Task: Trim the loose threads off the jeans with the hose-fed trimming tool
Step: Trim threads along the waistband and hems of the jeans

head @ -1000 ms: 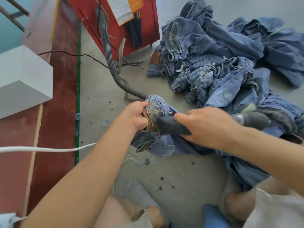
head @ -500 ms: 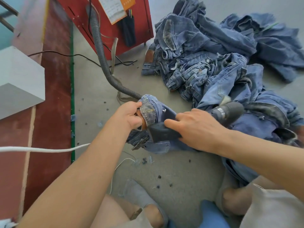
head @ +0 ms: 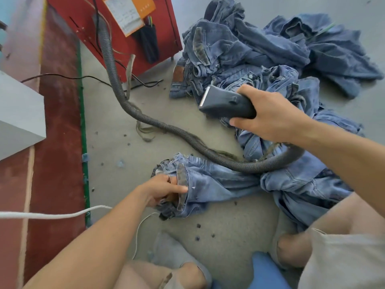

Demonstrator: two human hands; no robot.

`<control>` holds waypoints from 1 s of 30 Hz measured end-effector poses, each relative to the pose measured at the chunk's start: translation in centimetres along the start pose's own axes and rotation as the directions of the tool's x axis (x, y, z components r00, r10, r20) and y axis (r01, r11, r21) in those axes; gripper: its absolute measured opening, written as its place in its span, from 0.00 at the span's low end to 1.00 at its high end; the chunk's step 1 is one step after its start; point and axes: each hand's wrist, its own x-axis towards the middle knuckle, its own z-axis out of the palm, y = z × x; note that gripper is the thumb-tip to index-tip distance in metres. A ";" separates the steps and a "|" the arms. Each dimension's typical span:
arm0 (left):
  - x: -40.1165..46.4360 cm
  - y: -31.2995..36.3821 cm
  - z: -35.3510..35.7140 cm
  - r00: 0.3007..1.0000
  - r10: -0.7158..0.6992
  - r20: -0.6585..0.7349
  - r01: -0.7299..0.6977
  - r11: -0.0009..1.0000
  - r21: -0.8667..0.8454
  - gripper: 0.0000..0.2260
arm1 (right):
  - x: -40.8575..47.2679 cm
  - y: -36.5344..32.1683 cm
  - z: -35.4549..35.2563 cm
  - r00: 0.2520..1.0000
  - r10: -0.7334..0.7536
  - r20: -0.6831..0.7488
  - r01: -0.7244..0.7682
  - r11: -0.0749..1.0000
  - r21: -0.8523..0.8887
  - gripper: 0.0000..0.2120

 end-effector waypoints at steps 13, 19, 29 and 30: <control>-4.5 6.9 0.1 0.892 0.414 -0.182 -0.445 0.728 -0.522 0.04 | -0.7 -0.3 1.7 0.972 -0.127 0.196 0.147 0.985 -0.090 0.14; -6.0 8.8 0.4 0.830 0.513 -0.218 -0.535 0.623 -0.570 0.11 | -0.7 0.4 2.0 0.956 -0.162 0.246 0.195 0.974 -0.115 0.13; -6.9 9.8 1.8 0.887 0.416 -0.199 -0.440 0.634 -0.636 0.11 | -1.3 -1.6 3.7 0.935 -0.247 0.253 0.292 0.943 -0.158 0.14; -7.0 9.8 1.7 0.890 0.405 -0.210 -0.442 0.651 -0.617 0.09 | -1.5 -2.1 4.0 0.926 -0.276 0.258 0.318 0.938 -0.138 0.13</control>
